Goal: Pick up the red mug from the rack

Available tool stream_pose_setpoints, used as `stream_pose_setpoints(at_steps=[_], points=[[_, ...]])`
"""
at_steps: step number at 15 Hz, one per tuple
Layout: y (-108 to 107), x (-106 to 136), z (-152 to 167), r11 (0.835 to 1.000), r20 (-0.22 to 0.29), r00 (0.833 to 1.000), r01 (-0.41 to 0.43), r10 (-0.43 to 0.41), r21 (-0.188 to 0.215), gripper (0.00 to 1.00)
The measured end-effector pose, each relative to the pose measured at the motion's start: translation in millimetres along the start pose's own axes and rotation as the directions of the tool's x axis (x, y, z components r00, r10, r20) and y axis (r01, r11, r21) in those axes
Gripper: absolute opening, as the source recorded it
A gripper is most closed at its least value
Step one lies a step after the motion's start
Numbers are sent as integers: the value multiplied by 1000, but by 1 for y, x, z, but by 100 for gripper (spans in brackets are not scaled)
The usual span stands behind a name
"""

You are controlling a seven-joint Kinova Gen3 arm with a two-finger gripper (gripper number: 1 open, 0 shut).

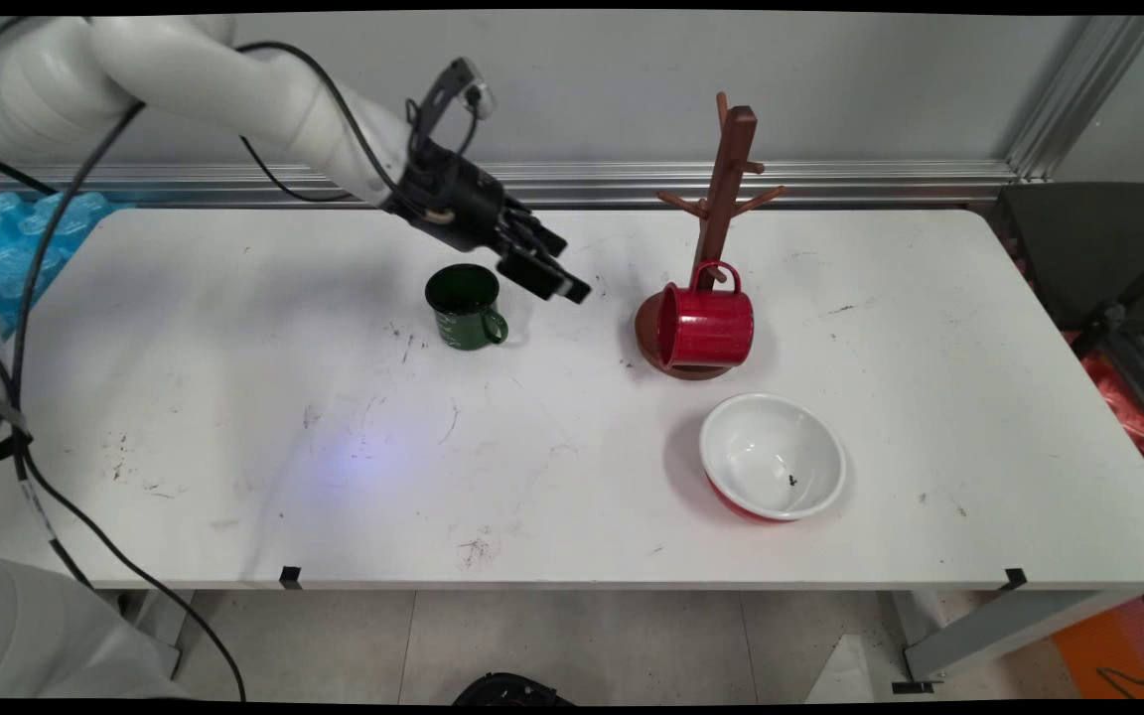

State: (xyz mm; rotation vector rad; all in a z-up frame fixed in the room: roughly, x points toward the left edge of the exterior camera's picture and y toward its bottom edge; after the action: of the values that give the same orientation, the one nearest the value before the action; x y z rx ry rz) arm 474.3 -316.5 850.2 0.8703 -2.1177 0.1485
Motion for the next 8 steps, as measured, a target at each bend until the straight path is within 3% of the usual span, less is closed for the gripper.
stream_pose_setpoints(at_steps=[8], points=[[13,-1,51,997,-67,995,76,-78,-34,100]])
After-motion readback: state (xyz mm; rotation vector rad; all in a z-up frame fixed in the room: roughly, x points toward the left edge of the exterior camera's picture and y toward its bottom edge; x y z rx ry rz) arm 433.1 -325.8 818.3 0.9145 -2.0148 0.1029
